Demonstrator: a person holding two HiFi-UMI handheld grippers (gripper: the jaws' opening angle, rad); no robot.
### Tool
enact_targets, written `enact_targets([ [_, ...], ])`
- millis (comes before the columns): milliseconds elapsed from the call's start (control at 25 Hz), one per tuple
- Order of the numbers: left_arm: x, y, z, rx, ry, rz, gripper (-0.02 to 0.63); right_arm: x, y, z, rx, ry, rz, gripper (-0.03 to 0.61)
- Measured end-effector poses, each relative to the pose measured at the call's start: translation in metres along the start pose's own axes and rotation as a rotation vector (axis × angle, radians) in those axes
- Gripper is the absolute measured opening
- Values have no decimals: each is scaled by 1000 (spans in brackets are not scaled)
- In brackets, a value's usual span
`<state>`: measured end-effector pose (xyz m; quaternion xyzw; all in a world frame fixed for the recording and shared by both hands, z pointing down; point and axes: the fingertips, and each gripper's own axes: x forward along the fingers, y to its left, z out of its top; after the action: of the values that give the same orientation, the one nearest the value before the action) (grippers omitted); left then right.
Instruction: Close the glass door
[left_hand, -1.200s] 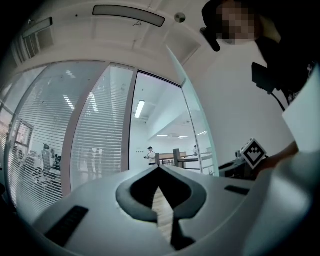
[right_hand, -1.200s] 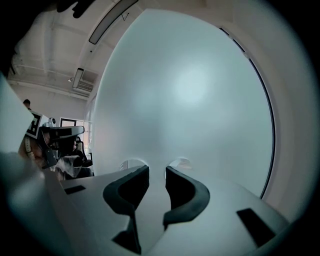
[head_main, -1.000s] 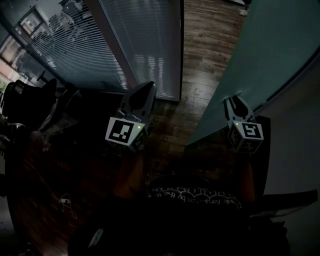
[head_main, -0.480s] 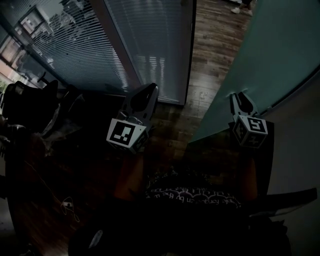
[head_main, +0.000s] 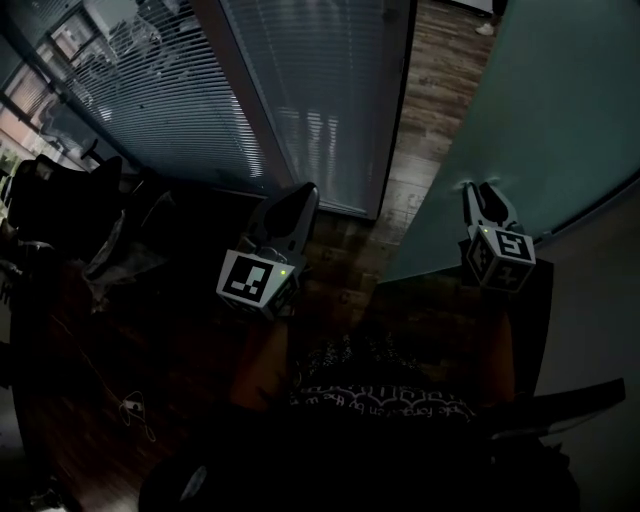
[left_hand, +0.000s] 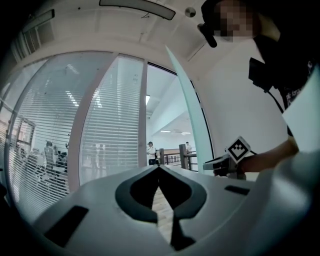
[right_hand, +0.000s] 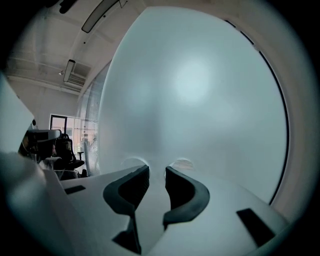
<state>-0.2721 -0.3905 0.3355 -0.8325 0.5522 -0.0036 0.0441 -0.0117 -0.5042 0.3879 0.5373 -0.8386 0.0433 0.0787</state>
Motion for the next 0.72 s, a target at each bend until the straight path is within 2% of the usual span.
enact_targets([
  [280, 39, 26, -4, -3, 14, 48, 3, 44, 0, 6, -1, 34, 2, 103],
  [720, 92, 46, 5, 13, -10, 99, 3, 94, -11, 16, -1, 26, 6, 101],
])
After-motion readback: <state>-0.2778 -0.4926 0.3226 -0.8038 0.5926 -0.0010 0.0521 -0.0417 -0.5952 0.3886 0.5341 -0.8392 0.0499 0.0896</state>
